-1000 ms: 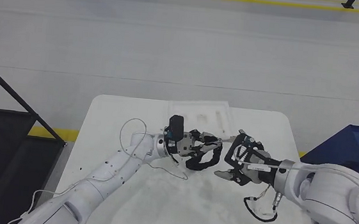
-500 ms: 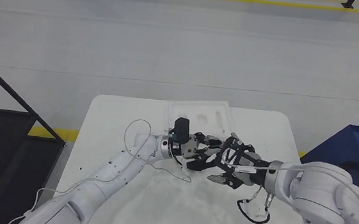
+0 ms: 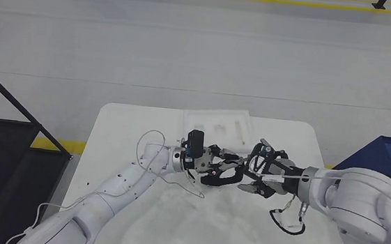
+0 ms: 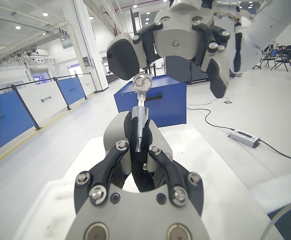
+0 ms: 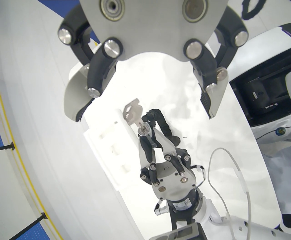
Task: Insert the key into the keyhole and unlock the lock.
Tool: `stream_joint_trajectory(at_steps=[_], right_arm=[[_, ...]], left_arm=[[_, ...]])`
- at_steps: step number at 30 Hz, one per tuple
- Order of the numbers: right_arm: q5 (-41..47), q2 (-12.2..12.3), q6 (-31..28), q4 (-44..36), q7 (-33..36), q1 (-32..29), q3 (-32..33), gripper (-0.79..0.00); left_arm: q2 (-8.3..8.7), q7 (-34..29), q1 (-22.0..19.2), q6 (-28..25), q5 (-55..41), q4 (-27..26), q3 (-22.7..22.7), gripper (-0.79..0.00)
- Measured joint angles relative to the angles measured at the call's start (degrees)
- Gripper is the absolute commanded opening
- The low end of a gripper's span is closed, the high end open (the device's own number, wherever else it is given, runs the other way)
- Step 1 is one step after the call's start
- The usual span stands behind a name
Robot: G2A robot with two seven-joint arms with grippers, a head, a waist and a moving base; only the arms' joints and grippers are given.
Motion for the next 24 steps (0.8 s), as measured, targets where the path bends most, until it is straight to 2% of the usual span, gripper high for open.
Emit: stream_joint_trajectory(at_steps=[2, 3, 5, 9, 12, 15, 17, 21, 24], right_arm=[[-0.66, 0.31, -3.9, 0.21, 0.35, 0.32, 0.2, -0.003], [-1.24, 0.49, -5.54, 0.37, -0.32, 0.38, 0.02, -0.105], [-3.97, 1.09, -8.17, 0.48, -2.97, 0.23, -1.06, -0.252], [-9.09, 2.15, -10.8, -0.16, -5.84, 0.07, -2.78, -0.391], [-12.9, 2.54, -11.38, -1.48, -6.62, -0.06, -2.93, -0.431], [-17.06, 2.62, -10.66, -3.41, -8.09, -0.74, -2.48, -0.523], [-20.27, 2.67, -10.15, -4.63, -9.43, -1.62, -2.31, -0.542], [-24.42, 2.8, -10.56, -5.7, -11.38, -3.26, -2.42, -0.496], [-25.79, 2.87, -11.44, -5.85, -11.78, -3.89, -2.98, -0.493]], left_arm=[[0.22, -0.5, 0.19, -0.57, -0.31, -0.51, -0.18, -0.785], [0.34, -0.87, 0.29, -0.91, -0.62, -0.83, -0.27, -0.785], [0.64, -1.78, 0.51, -1.79, -1.21, -1.53, -0.53, -0.785], [1.24, -3.65, 0.77, -3.66, -1.6, -2.32, -1.02, -0.785], [1.55, -4.78, 1.13, -4.79, -2.16, -2.76, -1.26, -0.785], [1.74, -5.6, 1.46, -5.61, -2.75, -2.98, -1.42, -0.785], [1.83, -6.02, 1.61, -6.02, -3.09, -2.98, -1.52, -0.785], [1.99, -6.61, 1.82, -6.61, -3.41, -3.18, -1.69, -0.785], [2.1, -6.95, 1.96, -6.92, -3.71, -3.46, -1.82, -0.785]])
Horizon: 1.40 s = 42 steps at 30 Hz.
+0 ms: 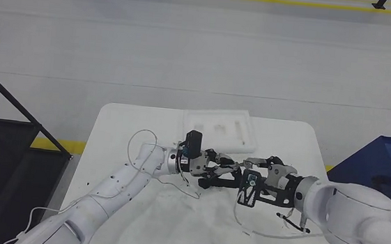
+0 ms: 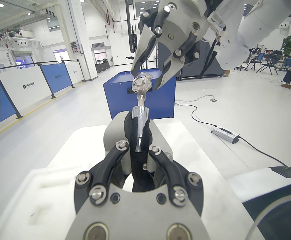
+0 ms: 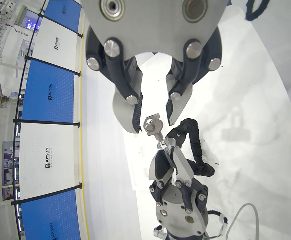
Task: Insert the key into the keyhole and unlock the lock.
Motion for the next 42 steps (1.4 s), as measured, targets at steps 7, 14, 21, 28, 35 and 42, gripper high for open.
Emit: stream_joint_trajectory(at_steps=[7, 14, 21, 28, 35, 42], right_arm=[[-1.62, -0.05, 0.02, 0.03, -0.59, 0.11, -1.17, -0.61], [-1.96, -0.14, 0.48, 0.44, -1.22, 0.48, -1.88, -0.785], [0.87, -0.2, 2.2, 1.13, -0.74, 0.13, -1.86, -0.785], [11.36, -0.31, 7.5, 1.61, 5.1, 1.05, -1.54, -0.785], [19.02, -0.5, 13.36, 2.94, 9.22, 2.52, -1.83, -0.785], [30.71, -0.71, 22.51, 5.14, 12.26, 3.84, -0.39, -0.785]], left_arm=[[0.17, -0.72, 0.24, -0.6, -0.25, -0.54, -0.08, -0.785], [0.17, -1.26, 0.33, -0.85, -0.52, -0.87, 0.16, -0.785], [0.12, -1.5, 0.17, -0.77, -0.23, -1.01, 0.54, -0.785], [-0.05, -1.71, 0.04, 0.11, 1.25, -1.56, 1.53, -0.785], [-0.12, -0.74, -0.32, 1.34, 2.96, -1.99, 2.28, -0.785], [0.06, 1.62, -0.41, 3.56, 5.59, -2.72, 2.82, -0.785]])
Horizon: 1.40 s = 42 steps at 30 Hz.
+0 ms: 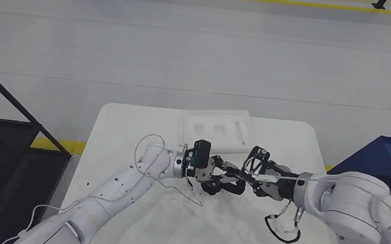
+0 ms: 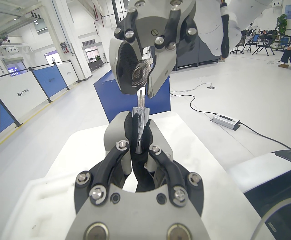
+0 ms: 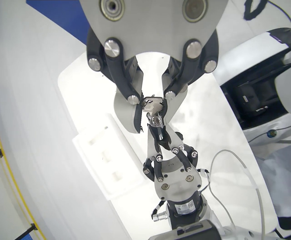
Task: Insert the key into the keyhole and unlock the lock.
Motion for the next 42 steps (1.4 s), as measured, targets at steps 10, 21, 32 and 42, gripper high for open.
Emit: stream_joint_trajectory(at_steps=[10, 21, 32, 42], right_arm=[[8.6, -0.27, 9.0, 3.05, 1.2, 0.51, 0.3, -0.785], [12.95, -0.58, 15.35, 4.82, -0.67, 0.33, 0.42, 0.0], [11.61, 0.17, 6.5, 4.08, -0.74, -1.27, 4.05, 0.0], [9.17, 1.04, -5.31, 3.29, -5.41, -5.48, 8.9, 0.0]], left_arm=[[0.29, 2.76, -0.15, 2.55, 2.33, -0.46, 0.34, -0.785], [0.49, 3.57, -0.29, 3.4, 3.85, -0.65, 0.96, -0.785], [0.75, 3.92, -0.5, 3.43, 3.19, 0.63, 0.67, -0.785], [1.34, 2.17, -1.27, 4.75, 4.29, 3.31, -0.4, -0.785]])
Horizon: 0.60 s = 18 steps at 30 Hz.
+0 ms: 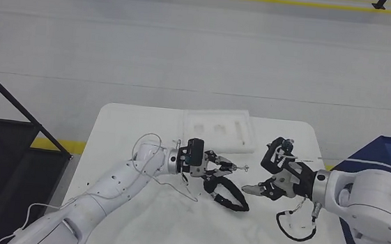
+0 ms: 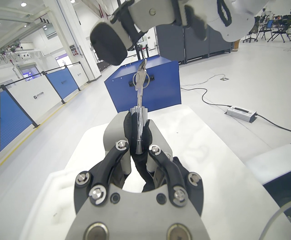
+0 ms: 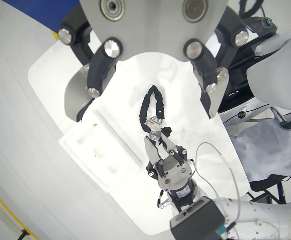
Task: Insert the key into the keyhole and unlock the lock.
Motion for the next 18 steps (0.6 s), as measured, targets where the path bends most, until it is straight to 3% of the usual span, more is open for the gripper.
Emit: stream_joint_trajectory(at_steps=[7, 15, 16, 17, 18], right_arm=[[0.05, 0.12, -5.47, 2.31, -1.69, -0.63, -1.59, 0.0], [-0.03, -0.09, -7.43, 5.6, -3.27, 1.2, -4.78, 0.0], [0.09, -0.12, -7.58, 6.09, -3.52, 1.48, -5.18, 0.0], [0.25, -0.15, -7.7, 6.49, -3.73, 1.69, -5.48, 0.0], [0.43, -0.18, -7.85, 6.9, -3.91, 1.93, -5.76, 0.0]], left_arm=[[0.88, -5.77, -0.92, 0.75, 4.47, 2.83, -0.38, -0.785], [1.31, -10.21, -1.61, -3.62, 8.75, 3.45, 1.63, -0.785], [1.24, -10.76, -1.72, -3.97, 9.03, 3.59, 2.03, -0.616], [1.16, -11.16, -1.78, -4.13, 9.13, 3.78, 2.3, -0.379], [1.07, -11.57, -1.83, -4.31, 9.15, 4.04, 2.57, 0.0]])
